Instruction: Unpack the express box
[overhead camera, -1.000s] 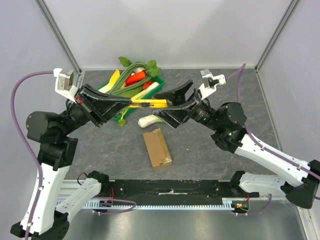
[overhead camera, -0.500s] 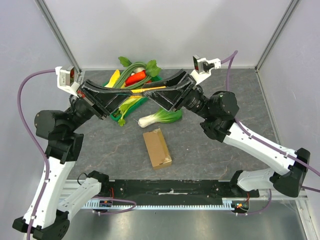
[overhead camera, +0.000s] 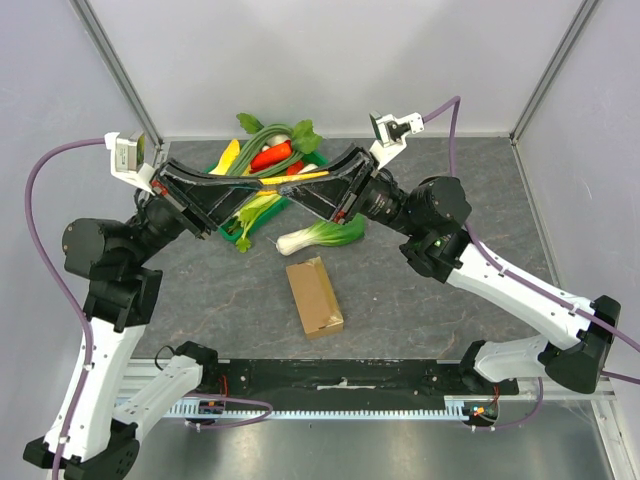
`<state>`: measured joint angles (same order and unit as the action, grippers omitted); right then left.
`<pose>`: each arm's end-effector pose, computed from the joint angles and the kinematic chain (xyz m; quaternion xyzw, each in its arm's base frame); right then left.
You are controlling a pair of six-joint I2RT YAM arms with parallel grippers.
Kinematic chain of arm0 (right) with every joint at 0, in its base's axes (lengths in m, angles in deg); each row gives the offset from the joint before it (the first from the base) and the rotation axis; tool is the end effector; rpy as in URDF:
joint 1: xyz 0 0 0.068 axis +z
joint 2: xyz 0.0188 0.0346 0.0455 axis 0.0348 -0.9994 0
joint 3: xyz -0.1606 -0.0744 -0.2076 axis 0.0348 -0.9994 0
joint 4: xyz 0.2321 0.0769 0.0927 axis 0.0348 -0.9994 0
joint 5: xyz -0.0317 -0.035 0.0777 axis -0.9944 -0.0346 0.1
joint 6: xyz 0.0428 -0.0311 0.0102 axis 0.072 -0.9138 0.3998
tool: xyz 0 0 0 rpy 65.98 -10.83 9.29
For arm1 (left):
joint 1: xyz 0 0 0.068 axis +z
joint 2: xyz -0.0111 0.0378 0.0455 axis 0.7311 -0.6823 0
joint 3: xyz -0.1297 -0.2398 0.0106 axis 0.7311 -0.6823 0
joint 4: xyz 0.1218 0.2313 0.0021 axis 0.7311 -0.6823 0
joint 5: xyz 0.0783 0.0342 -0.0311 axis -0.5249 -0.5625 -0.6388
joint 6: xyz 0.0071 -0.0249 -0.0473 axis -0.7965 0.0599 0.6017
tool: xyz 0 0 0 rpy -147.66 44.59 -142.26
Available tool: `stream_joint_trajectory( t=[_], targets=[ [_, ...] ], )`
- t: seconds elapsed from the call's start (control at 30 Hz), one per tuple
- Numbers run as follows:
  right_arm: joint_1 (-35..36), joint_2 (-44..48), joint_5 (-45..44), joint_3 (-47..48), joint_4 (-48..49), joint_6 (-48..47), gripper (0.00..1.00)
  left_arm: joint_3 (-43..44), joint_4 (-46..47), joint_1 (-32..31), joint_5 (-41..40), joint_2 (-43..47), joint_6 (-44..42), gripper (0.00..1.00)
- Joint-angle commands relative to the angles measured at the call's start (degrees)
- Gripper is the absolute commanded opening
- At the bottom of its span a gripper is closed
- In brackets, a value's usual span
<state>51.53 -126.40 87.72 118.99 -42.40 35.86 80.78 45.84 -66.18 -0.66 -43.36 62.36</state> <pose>0.1575 0.2350 0.4903 -0.1627 0.4585 0.7522 0.4444 0.1064 -0.0602 0.5128 0.1374 0.5161 -0.6198 0.5750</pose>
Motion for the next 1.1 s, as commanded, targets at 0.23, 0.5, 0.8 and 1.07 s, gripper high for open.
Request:
stream_joint_trajectory(
  t=[0.23, 0.5, 0.8, 1.07],
  targets=[
    [0.27, 0.71, -0.14, 1.88, 1.35, 0.10, 0.38, 2.71, -4.33, 0.13, 2.10, -0.05, -3.77, 0.02],
    [0.27, 0.98, -0.05, 1.35, 2.06, 0.71, 0.26, 2.45, -6.00, 0.13, 1.31, 0.73, -4.56, 0.02],
    [0.36, 1.59, -1.46, -0.67, -0.13, 1.42, 0.00, 3.05, -10.74, 0.13, 0.96, 0.83, -6.57, 0.16],
    [-0.52, 9.76, -14.97, -4.09, -27.07, -11.13, 0.00, 6.14, -32.49, 0.22, -4.65, -0.05, -14.04, 0.95]
  ],
)
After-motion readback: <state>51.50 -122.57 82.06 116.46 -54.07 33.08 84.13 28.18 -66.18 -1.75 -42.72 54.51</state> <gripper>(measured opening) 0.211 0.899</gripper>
